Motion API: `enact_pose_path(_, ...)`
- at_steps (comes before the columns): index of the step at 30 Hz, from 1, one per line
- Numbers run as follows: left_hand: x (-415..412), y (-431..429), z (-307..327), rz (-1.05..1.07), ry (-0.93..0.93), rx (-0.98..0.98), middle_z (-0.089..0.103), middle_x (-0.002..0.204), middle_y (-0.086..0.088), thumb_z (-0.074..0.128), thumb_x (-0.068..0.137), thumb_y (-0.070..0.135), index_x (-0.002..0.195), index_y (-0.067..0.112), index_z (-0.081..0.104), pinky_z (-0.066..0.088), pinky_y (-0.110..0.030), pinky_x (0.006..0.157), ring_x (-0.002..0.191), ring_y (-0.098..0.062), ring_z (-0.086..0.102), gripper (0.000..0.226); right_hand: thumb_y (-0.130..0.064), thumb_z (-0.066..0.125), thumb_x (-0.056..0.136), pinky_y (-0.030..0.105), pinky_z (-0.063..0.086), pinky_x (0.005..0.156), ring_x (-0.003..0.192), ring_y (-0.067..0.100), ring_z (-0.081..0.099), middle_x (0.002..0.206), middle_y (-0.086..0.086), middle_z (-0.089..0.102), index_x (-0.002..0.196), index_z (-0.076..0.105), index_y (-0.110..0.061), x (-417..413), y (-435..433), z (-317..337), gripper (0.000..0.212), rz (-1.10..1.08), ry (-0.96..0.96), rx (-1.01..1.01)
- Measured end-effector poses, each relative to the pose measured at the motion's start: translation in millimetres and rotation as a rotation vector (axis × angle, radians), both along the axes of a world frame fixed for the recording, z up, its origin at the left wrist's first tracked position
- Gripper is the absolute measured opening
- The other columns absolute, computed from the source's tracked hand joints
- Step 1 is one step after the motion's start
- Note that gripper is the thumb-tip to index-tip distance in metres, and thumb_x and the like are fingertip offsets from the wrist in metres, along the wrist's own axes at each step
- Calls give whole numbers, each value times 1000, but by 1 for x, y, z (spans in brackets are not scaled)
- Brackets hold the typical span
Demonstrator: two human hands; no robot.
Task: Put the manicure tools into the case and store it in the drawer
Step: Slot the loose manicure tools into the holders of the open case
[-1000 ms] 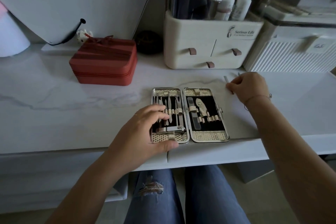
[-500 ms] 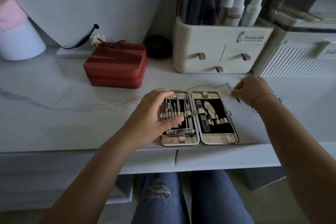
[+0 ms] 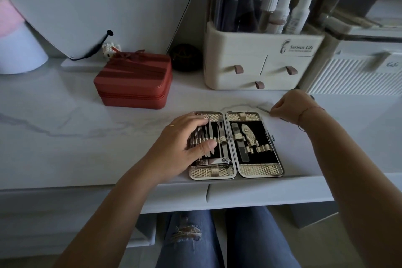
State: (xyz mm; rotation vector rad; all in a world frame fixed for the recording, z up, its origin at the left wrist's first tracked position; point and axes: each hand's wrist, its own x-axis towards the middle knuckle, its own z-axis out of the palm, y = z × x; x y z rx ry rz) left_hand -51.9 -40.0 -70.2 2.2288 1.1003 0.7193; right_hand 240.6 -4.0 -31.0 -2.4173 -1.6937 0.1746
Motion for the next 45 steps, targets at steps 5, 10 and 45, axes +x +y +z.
enact_pose_path(5, -1, -1, 2, 10, -18, -29, 42, 135, 18, 39, 77, 70, 133, 30, 45, 22, -17, 107, 130, 7, 28, 70, -28, 58, 66, 35, 49, 78, 54, 21, 44, 46, 0, 44, 46, 48, -16, 0, 1, 1, 26, 63, -77, -71)
enact_pose_path(10, 0, -2, 3, 21, -54, -67, 42, 131, 20, 46, 81, 68, 132, 32, 44, 26, -17, 105, 128, 7, 32, 63, -22, 58, 68, 30, 38, 68, 52, 16, 35, 44, -5, 31, 40, 34, -18, -4, -6, 4, 37, 138, -91, -61)
enact_pose_path(45, -6, 6, -2, 118, -279, -183, 58, 124, 14, 44, 88, 42, 123, 31, 54, 40, -29, 103, 119, 1, 49, 38, -2, 63, 84, 21, 52, 50, 53, 13, 62, 65, 11, 65, 95, 57, -7, -93, -6, -4, 14, 301, 1162, 105)
